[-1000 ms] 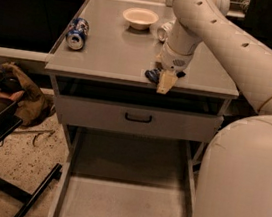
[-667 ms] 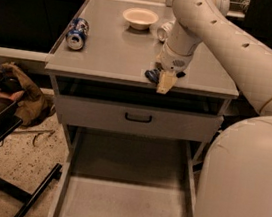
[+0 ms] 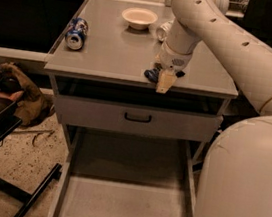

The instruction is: Place rxbar blueberry into middle drawer

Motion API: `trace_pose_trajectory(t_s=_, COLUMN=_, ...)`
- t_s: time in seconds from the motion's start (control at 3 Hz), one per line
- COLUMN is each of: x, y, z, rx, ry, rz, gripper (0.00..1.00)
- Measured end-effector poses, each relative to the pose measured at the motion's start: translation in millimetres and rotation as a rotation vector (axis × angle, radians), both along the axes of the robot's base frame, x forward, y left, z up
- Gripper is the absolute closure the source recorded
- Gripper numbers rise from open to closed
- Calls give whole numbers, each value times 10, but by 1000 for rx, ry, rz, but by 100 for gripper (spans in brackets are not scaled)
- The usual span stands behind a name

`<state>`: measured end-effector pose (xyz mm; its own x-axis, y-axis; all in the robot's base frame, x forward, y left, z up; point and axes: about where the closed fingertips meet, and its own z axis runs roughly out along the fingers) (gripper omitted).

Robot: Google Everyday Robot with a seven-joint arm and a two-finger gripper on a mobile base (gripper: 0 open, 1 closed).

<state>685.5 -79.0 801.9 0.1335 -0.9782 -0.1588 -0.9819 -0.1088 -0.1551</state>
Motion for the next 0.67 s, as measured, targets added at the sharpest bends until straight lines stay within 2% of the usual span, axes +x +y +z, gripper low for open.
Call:
trace_pose_trajectory(t_s=0.33, x=-4, y=0, z=-1, rx=-1, ry=-1, rz=-1, gripper=100)
trace_pose_trajectory(t_s=0.67, x=-4, y=0, z=-1, rx=-1, ry=-1, rz=-1, gripper=81)
